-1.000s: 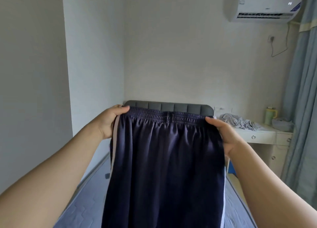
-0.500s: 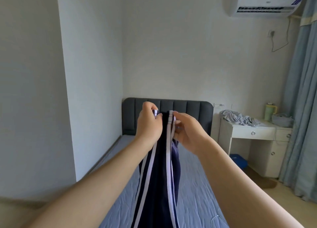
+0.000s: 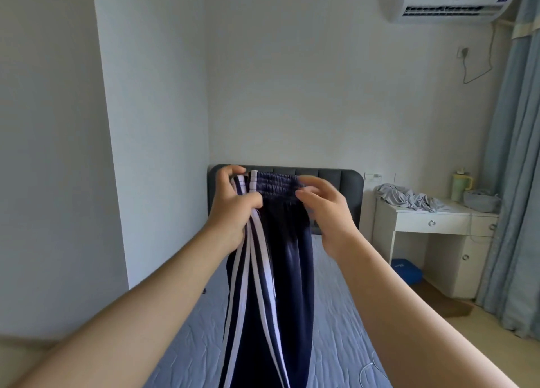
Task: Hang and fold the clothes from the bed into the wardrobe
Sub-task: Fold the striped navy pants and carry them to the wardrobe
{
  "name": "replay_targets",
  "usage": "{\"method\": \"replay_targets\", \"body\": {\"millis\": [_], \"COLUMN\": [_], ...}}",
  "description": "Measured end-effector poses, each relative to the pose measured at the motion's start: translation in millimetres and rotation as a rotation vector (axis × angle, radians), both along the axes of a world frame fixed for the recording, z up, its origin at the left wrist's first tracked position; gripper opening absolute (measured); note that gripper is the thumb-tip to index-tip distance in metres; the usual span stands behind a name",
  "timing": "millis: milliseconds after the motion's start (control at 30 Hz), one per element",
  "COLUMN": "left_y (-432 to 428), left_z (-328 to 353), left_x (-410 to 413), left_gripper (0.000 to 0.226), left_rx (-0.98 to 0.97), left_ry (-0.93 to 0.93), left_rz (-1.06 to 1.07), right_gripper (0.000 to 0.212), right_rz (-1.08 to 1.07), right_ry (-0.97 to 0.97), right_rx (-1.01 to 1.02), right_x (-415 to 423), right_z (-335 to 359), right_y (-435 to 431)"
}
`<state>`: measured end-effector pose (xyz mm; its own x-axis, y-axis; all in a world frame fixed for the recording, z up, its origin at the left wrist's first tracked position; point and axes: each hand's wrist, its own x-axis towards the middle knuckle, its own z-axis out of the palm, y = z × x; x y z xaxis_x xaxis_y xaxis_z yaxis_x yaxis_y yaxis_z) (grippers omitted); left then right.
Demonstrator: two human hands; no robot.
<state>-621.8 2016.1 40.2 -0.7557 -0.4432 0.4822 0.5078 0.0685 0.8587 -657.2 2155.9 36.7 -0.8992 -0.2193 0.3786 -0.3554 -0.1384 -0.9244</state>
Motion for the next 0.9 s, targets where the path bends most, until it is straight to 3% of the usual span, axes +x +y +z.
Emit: {"method": "replay_targets", "body": {"millis": [67,133,233,367,467,533,733,833,900], "left_y": [-7.9,-18.5,-32.4,-39.8,-42.7,-44.2,-47.2,-44.8,-45.6], "left_z": [6.5,14.1,22.3,24.2,23.0,25.3,32.5,28.5,21.6], "left_x": [2.4,6.9,9.6,17.7,20.7,23.4,34.0,38.5,39.7], "left_gripper": [0.053,0.053,0.059,0.056,0.029,0.020,0.017,0.015,0.027], "left_rx": [0.075,0.087,-0.048,-0.493,-0.535,-0.517,-0.587,-0.541,-0.641], "left_ry": [0.001,0.010,-0.019,-0.155,-0.093,-0.068,-0.127,-0.158,-0.224], "left_rz": [-0.083,-0.214,-0.313,-0.228,-0.201,-0.191,-0.228,-0.249,-0.254], "right_gripper": [0.058,0.075,0.067,0.054,0.025,0.016,0.056,0.055,0.054], "right_rz": [-0.019,0.149,0.335,0.235,0.128,0.054,-0.012,-0.020,-0.071], "right_ry": [-0.053,-0.126,-0.101,0.119,0.199,0.205,0.095,0.057,0.039], "right_rx": [0.033,-0.026,-0.165,-0.071,-0.015,0.015,0.149,0.126,0.120], "right_x": [-5.3,-7.7,-4.5,1.5,4.3,7.1,7.2,10.7,13.1], "right_z": [-4.4,-6.9,1.4,15.9,20.0,22.7,32.8,34.3,31.1], "right_y": [3.9,6.0,3.0,-3.5,-7.7,-9.8,-13.1,-15.6,-17.2]}}
